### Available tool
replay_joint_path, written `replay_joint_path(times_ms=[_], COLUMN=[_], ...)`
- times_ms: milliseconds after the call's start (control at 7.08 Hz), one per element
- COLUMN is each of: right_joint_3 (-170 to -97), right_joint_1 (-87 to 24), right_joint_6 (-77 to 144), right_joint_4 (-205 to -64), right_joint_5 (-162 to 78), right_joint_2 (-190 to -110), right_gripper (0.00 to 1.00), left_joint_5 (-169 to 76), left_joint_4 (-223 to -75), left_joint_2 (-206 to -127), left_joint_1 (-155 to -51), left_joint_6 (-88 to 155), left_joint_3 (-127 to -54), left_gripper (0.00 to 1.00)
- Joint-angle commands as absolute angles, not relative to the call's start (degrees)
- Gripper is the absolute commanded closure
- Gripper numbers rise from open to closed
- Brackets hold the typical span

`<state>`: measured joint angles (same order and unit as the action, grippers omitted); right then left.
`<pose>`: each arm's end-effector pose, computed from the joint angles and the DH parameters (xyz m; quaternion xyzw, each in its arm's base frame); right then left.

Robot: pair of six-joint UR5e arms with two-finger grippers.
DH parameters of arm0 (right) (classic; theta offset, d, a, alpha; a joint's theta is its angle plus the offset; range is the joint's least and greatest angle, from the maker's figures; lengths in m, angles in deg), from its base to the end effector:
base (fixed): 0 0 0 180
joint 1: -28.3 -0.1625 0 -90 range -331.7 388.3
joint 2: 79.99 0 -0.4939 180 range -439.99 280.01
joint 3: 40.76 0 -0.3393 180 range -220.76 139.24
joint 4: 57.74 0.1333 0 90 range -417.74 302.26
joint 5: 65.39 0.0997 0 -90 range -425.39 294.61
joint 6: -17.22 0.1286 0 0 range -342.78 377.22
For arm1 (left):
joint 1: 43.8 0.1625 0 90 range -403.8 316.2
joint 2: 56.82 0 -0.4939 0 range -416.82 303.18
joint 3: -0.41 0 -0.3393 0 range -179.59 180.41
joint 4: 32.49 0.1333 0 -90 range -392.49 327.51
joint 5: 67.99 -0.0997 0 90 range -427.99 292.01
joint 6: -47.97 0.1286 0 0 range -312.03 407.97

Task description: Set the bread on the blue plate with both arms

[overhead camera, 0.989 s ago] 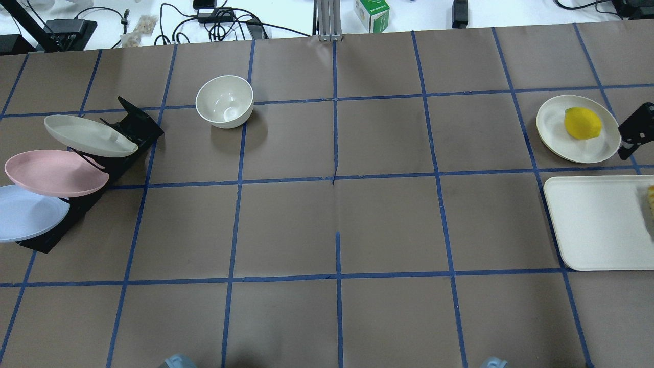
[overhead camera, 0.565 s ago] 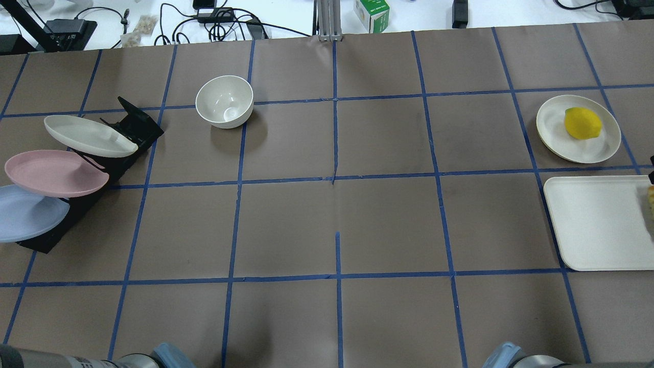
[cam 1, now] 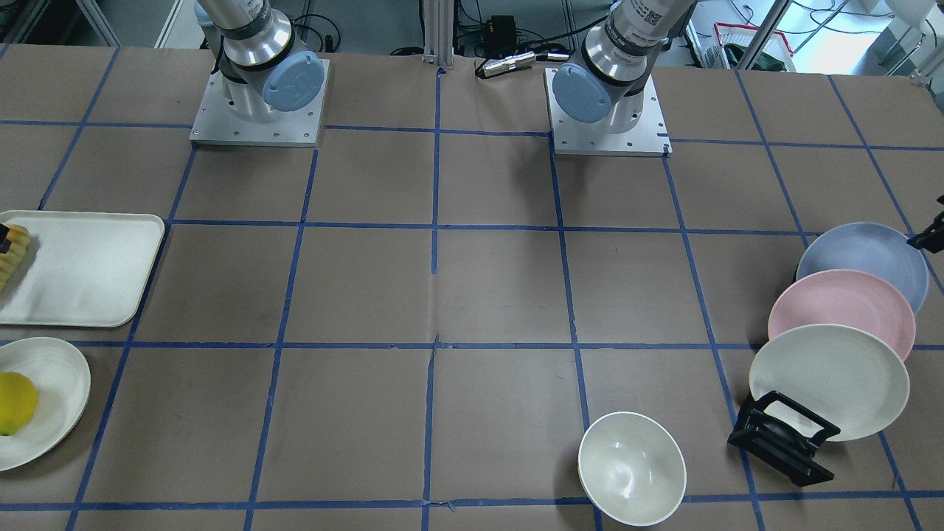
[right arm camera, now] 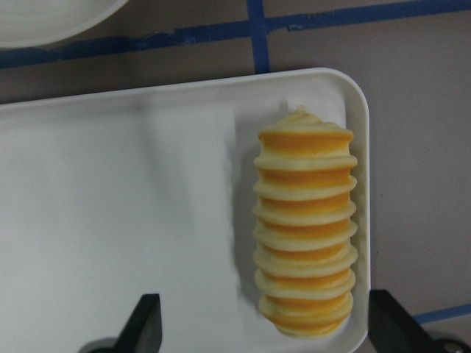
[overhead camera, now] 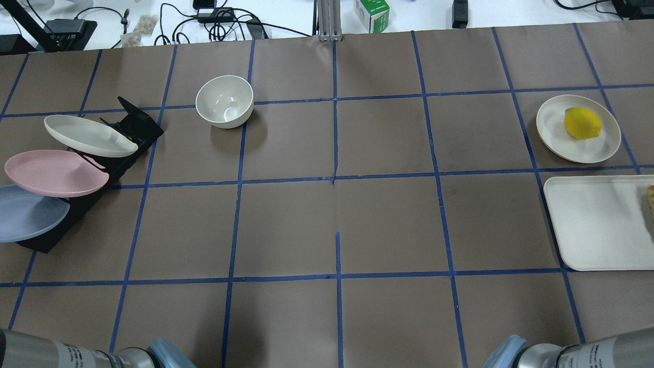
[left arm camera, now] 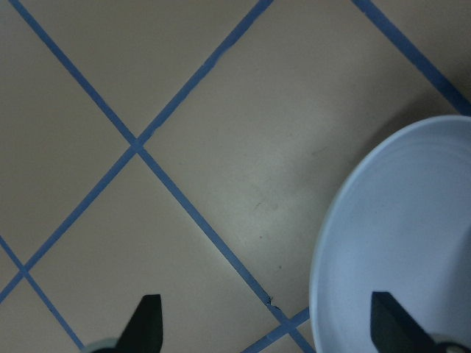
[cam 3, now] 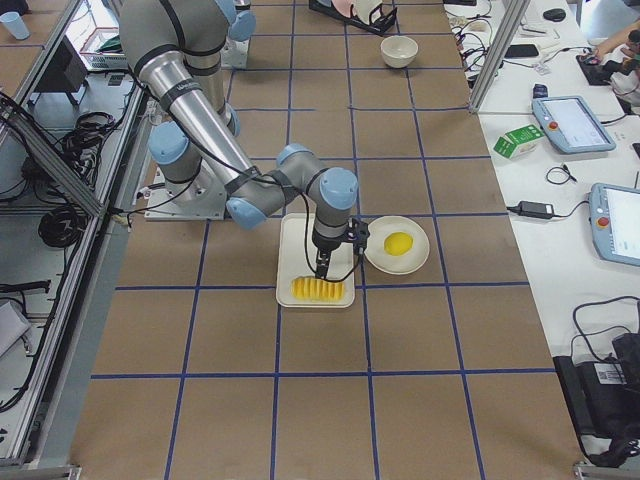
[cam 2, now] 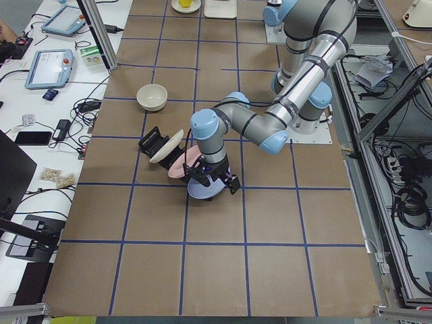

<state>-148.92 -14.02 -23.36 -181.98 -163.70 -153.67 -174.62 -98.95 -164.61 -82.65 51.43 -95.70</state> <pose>-0.3055 -0.4333 0.3167 -0.0616 -0.9955 -0.0519 0.0506 0.3756 -0.4264 0.3715 -0.3996 0.9052 0.0691 0.1271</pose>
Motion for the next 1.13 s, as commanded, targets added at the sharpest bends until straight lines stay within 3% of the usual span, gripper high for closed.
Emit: replay_joint_path(times_ms=[0,141,283,424,565,848,989], right_joint_3=[-149.0,-148.7,-148.5,-148.4,-148.3,-148.3,-148.3], right_joint_1=[-11.9,-11.4,-11.4,-11.4,-11.4,-11.4,-11.4], right_joint_6=[-24.6,-24.7,-24.8,-24.8,-23.8,-23.6,-23.6], right_joint_4=[-183.9,-185.0,-185.7,-185.7,-185.5,-185.3,-184.7], right_joint_5=[-164.0,-164.0,-164.0,-164.0,-164.1,-164.3,-164.2], right_joint_2=[-150.3,-148.3,-146.7,-145.7,-145.8,-146.3,-146.3], right_gripper=[0.0,0.0,0.0,0.0,0.1,0.91,1.0], left_joint_5=[-174.2,-174.1,-174.0,-174.0,-173.2,-172.1,-172.3], left_joint_4=[-98.6,-98.6,-98.6,-98.6,-98.6,-98.7,-98.7], left_joint_2=[-166.3,-166.4,-166.6,-166.9,-167.4,-167.7,-167.7], left_joint_1=[-82.6,-82.6,-82.6,-82.6,-82.6,-82.5,-82.5], left_joint_6=[51.2,51.0,51.0,51.0,51.0,51.2,51.8], left_joint_3=[-95.7,-95.7,-95.7,-95.7,-95.7,-95.6,-95.6], left_gripper=[0.0,0.03,0.27,0.28,0.31,0.66,0.87])
